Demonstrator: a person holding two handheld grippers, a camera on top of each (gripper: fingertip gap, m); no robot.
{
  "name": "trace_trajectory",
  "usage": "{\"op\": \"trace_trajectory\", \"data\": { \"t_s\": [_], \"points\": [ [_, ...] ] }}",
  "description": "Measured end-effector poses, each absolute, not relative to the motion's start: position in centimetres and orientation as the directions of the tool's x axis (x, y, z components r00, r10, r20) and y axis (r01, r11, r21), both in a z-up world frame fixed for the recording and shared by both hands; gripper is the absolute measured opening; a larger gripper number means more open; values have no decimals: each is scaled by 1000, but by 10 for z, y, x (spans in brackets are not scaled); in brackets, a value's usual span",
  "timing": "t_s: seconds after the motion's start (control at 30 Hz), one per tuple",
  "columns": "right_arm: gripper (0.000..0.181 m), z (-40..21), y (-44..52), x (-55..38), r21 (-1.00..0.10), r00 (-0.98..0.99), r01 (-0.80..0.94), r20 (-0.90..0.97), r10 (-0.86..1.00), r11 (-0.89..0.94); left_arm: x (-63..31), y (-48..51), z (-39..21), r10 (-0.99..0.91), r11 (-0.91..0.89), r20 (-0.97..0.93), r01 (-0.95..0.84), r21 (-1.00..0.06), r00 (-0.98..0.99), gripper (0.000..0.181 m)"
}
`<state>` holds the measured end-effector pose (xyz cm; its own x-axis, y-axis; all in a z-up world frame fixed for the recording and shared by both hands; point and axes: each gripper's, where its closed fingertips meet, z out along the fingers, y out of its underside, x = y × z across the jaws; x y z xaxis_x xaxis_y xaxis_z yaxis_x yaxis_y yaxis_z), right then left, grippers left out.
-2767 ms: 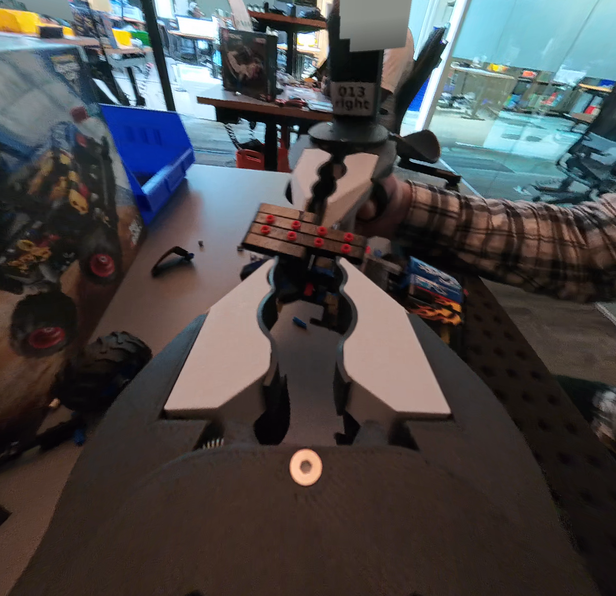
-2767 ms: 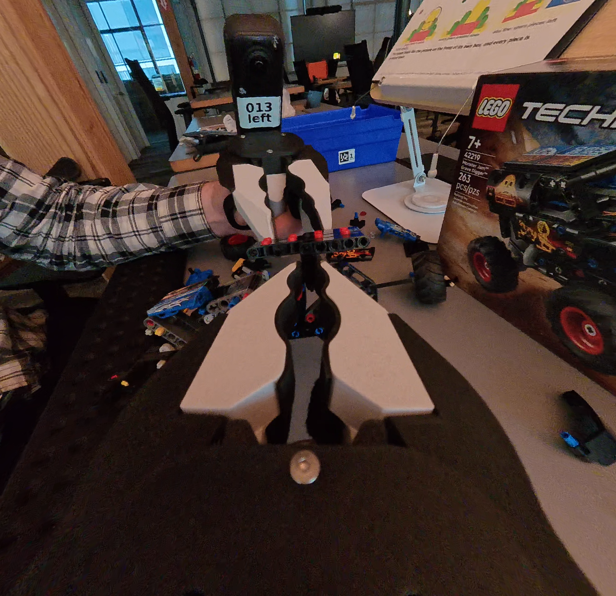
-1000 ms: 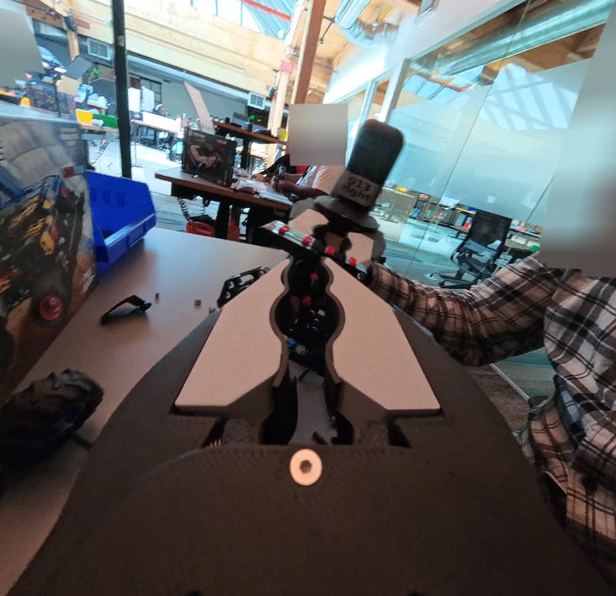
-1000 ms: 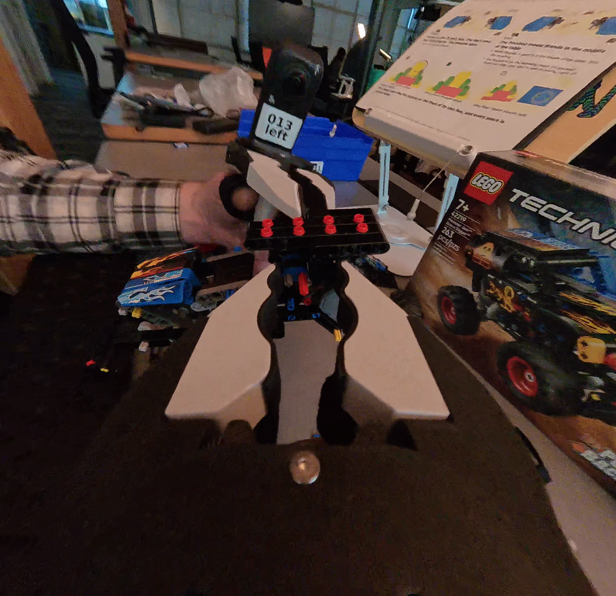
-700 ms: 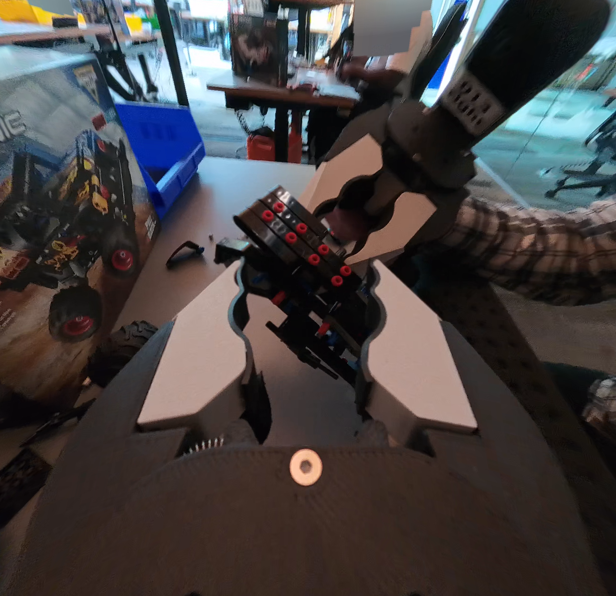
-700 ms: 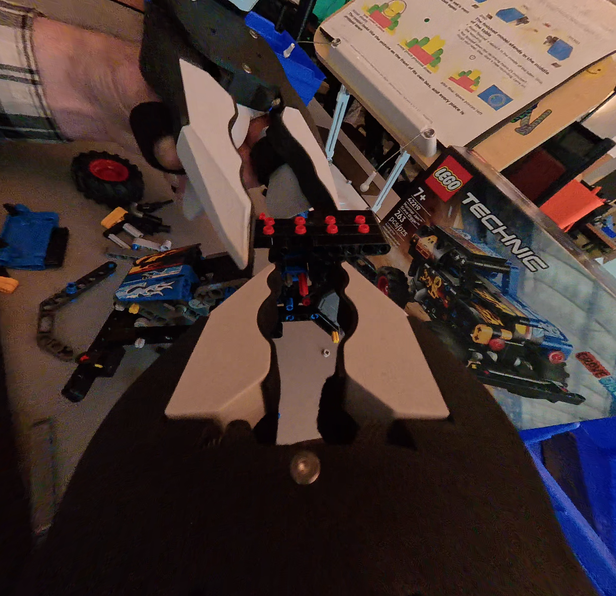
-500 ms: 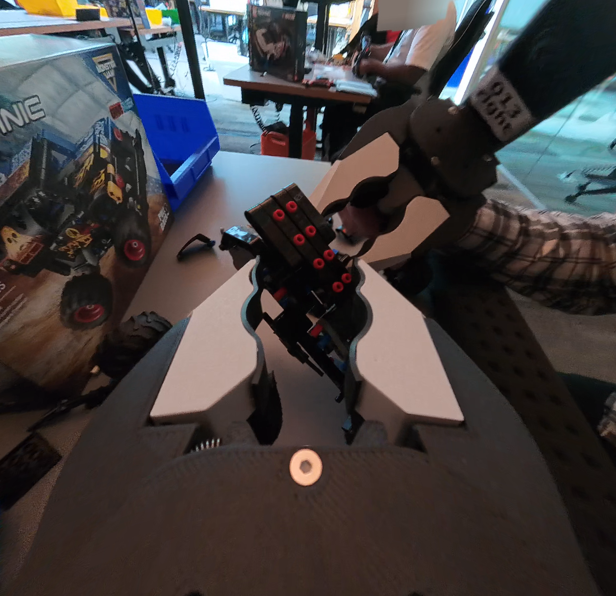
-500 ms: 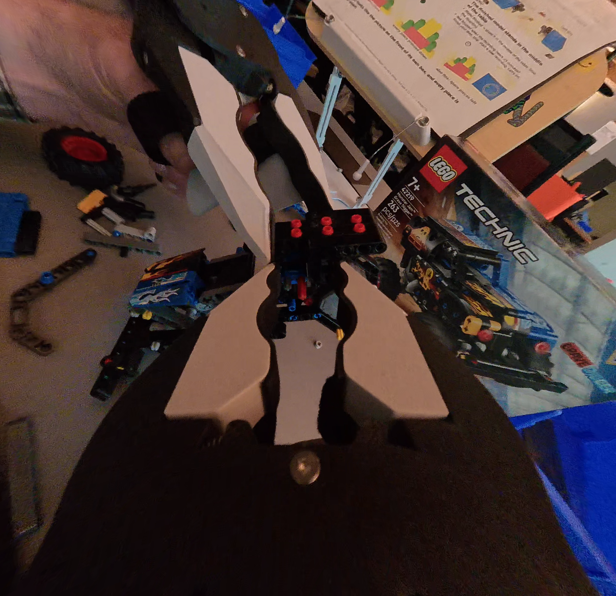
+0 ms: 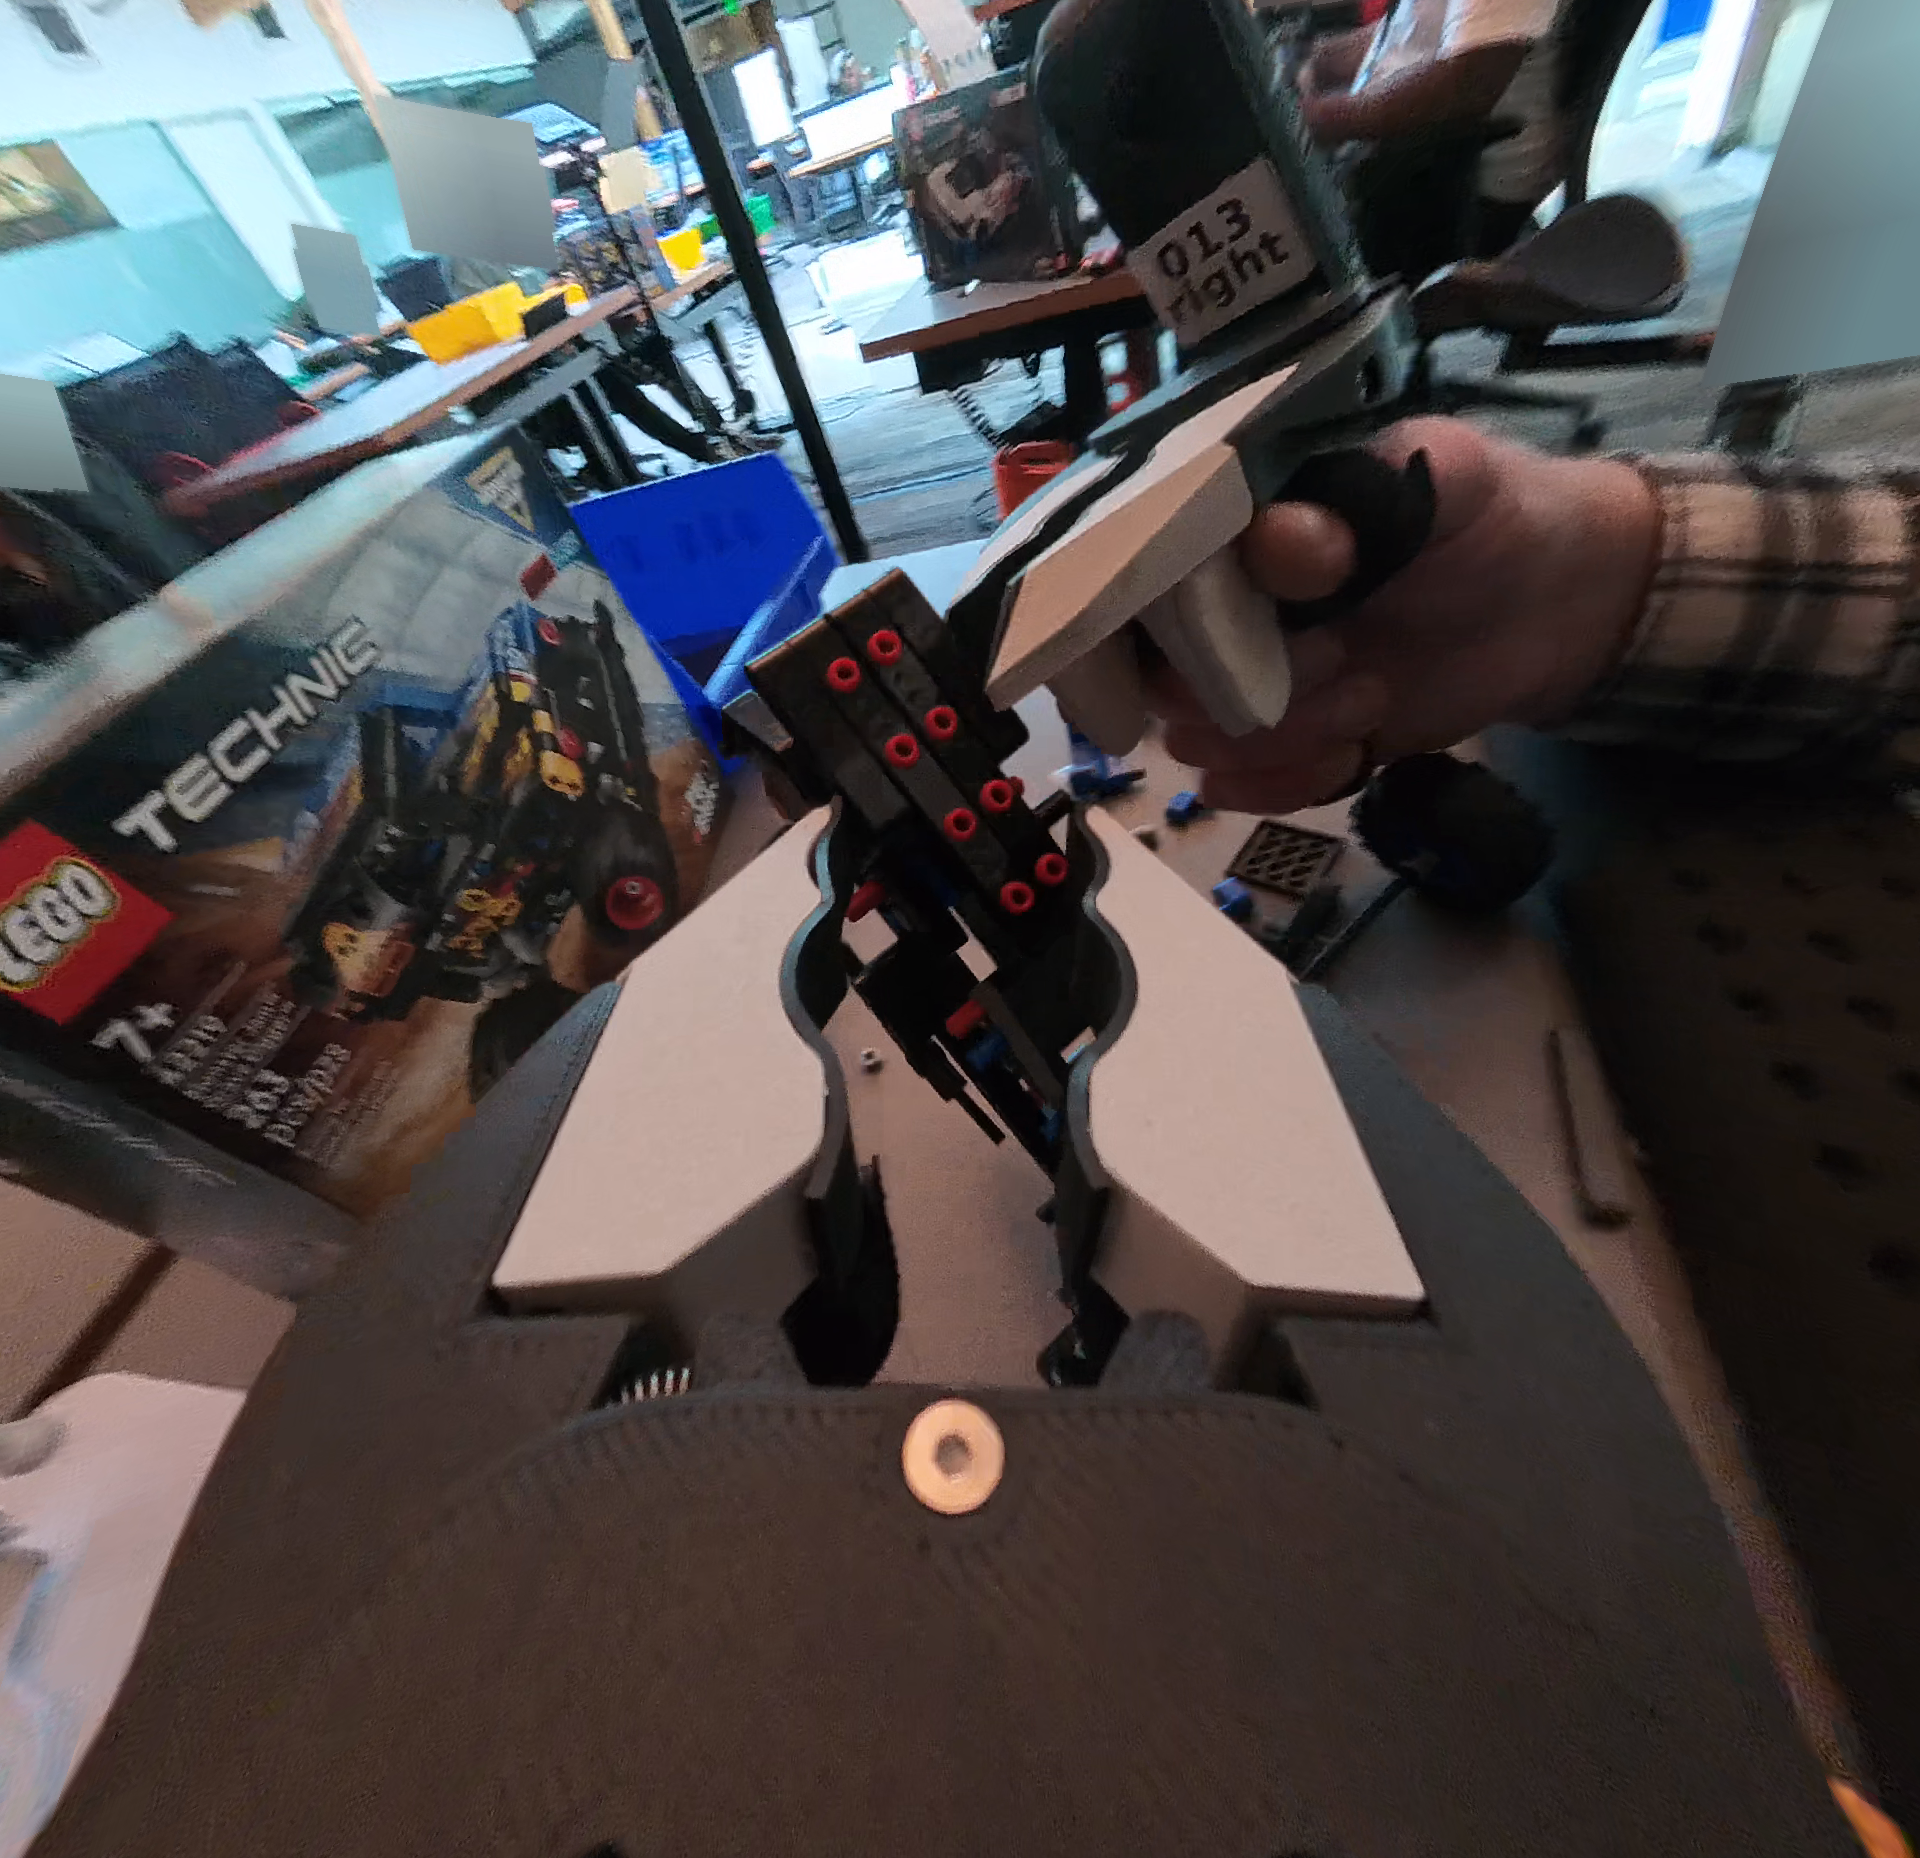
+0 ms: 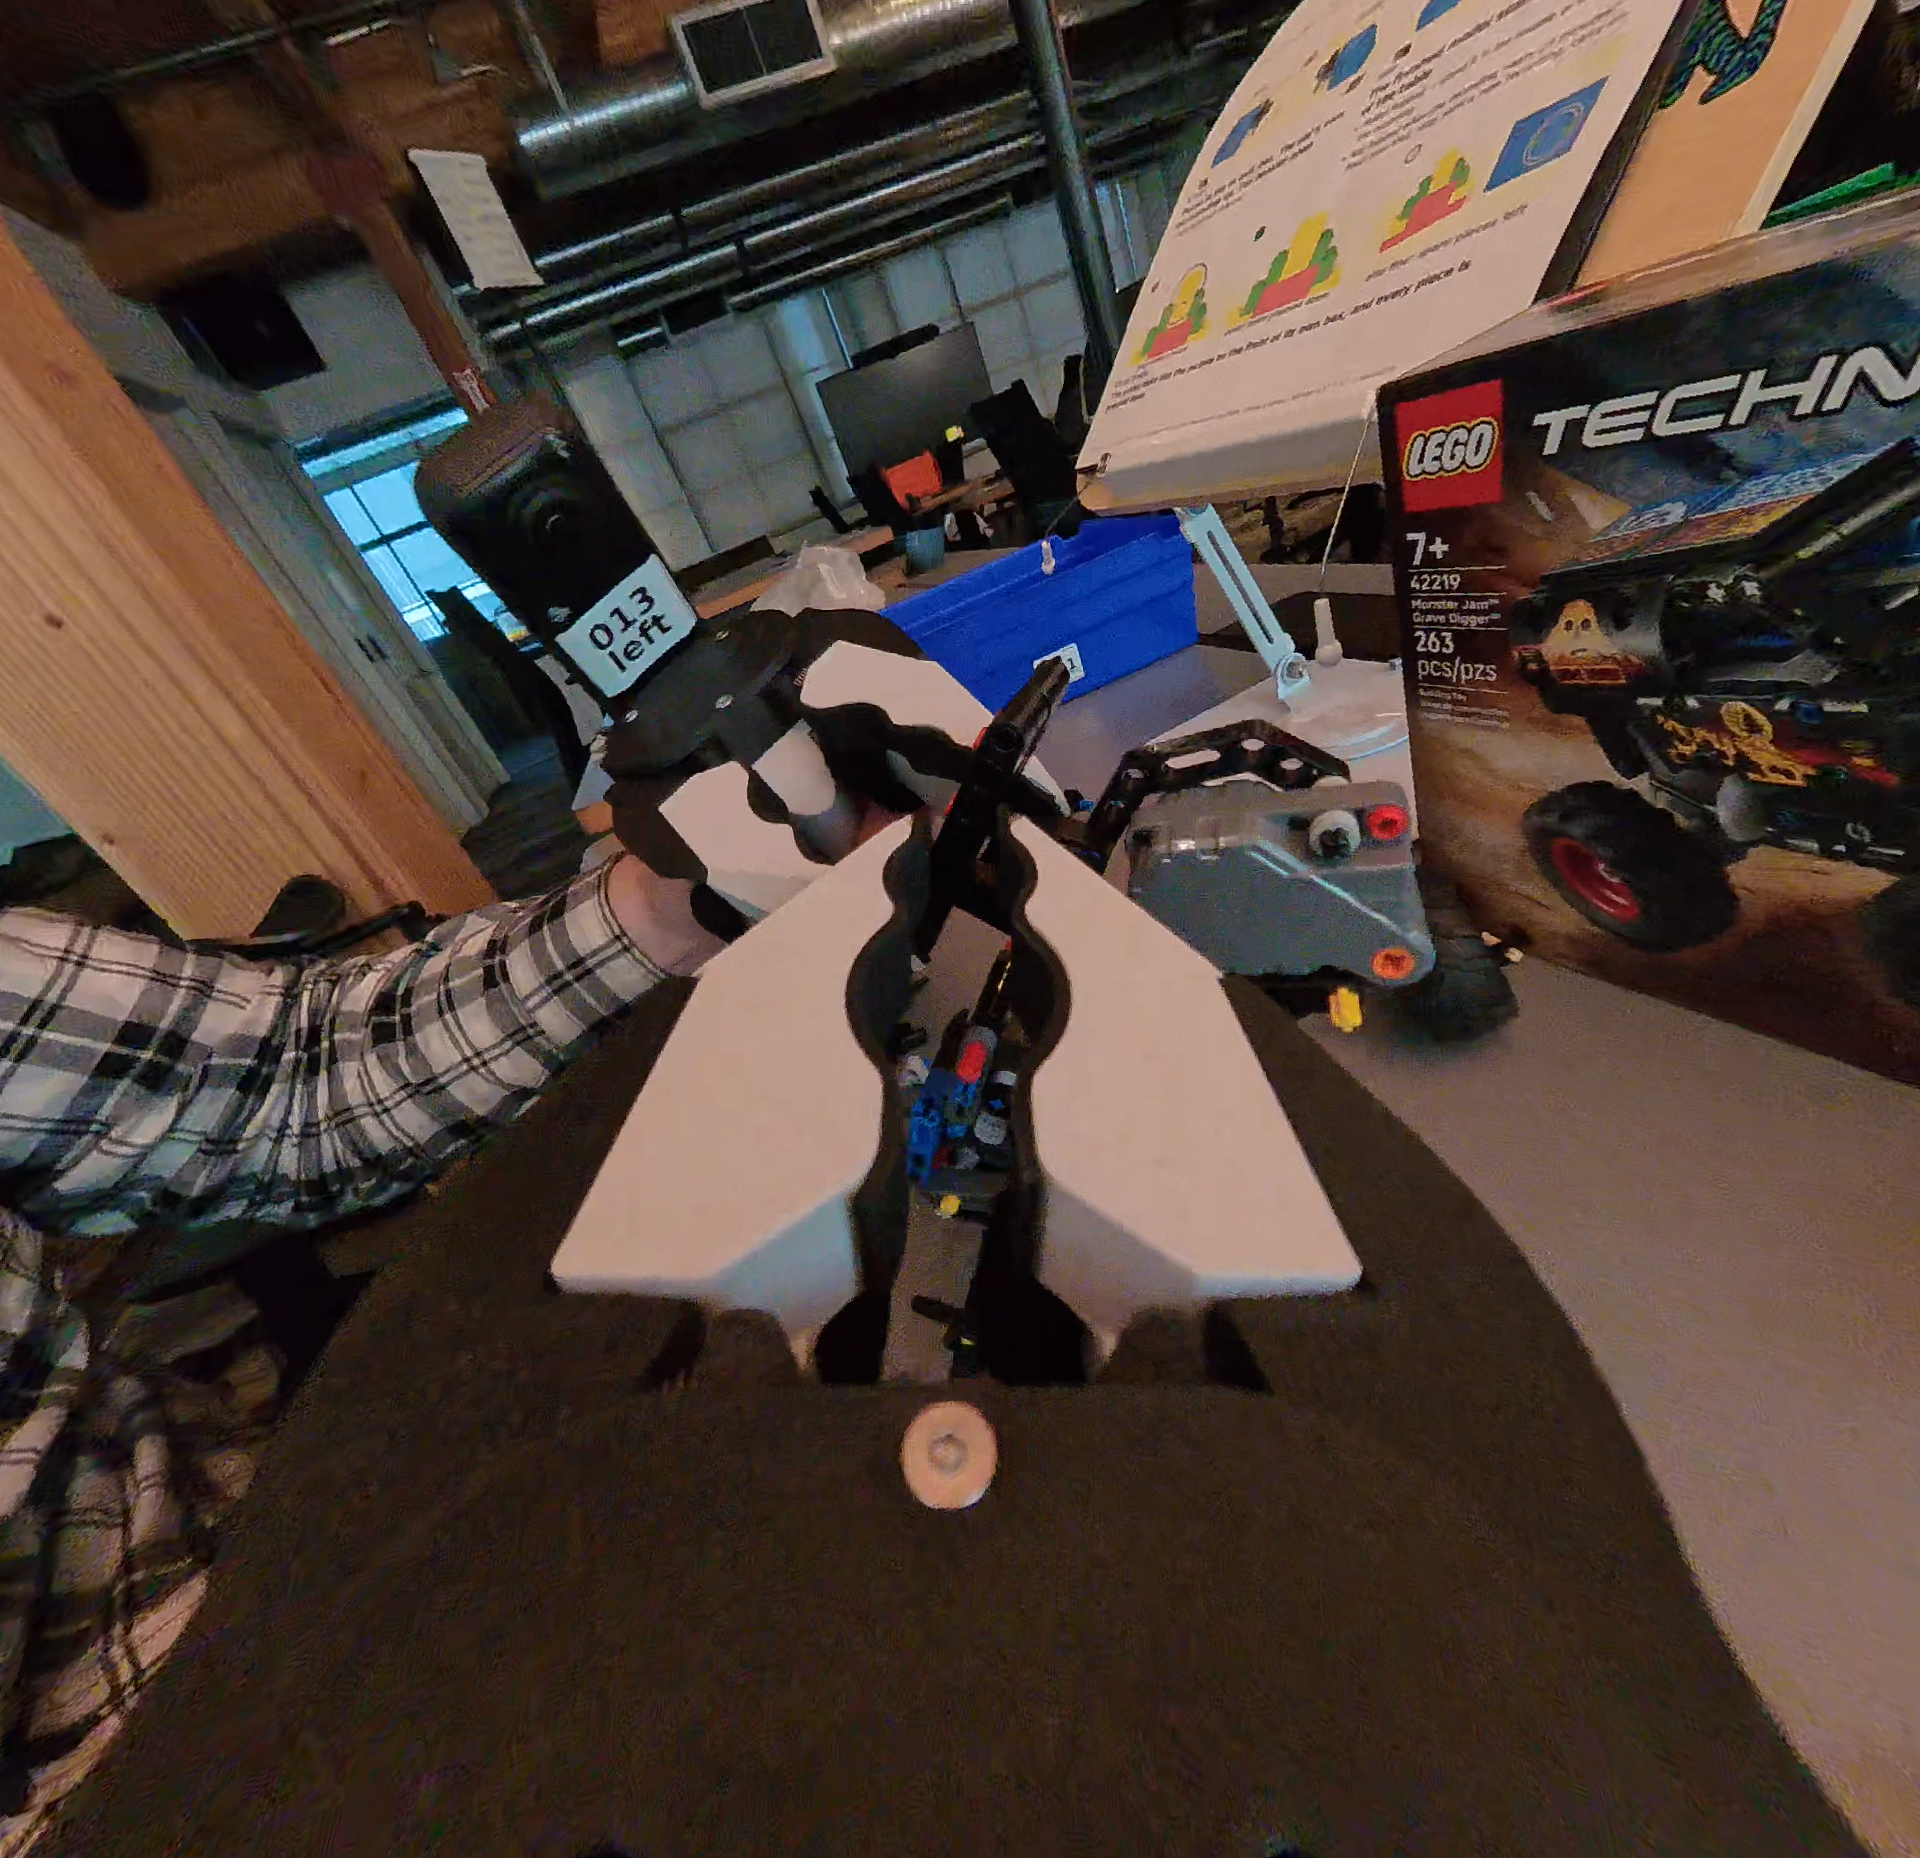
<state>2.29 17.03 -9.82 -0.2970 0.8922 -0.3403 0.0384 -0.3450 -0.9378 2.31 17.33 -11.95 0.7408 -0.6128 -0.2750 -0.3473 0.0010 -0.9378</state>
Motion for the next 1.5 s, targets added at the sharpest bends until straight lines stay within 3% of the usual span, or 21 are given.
{"op": "trace_trajectory", "data": {
  "t_s": [0.3, 0.4, 0.5, 0.77, 0.93, 1.23, 1.5],
  "points": [
    [5, -100, 183, 23, -987, -126, 42, -157, 980, -153, 19, 191, -123, -417, -2, -486, -535, -845, 768, 38],
    [5, -104, 181, 24, -996, -120, 69, -60, 991, -52, 16, 182, -119, -503, -6, -412, -480, -877, 759, 28],
    [5, -113, 168, 26, -992, -197, 115, 24, 980, 48, 3, 170, -100, -530, 25, -350, -399, -917, 772, 34],
    [5, -129, 146, 30, -976, -338, 147, 101, 936, 158, 32, 153, -121, -666, 45, -388, -486, -873, 636, 16],
    [6, -117, 149, 34, -986, -325, 83, 110, 939, 144, 35, 149, -125, -700, 34, -359, -473, -880, 617, 7],
    [5, -121, 138, 37, -975, -380, 87, 156, 912, 203, 44, 144, -131, -732, 44, -370, -503, -863, 572, 7],
    [4, -114, 128, 41, -981, -425, 40, 154, 892, 189, 41, 128, -126, -801, 41, -272, -406, -913, 533, 7]
  ]
}}
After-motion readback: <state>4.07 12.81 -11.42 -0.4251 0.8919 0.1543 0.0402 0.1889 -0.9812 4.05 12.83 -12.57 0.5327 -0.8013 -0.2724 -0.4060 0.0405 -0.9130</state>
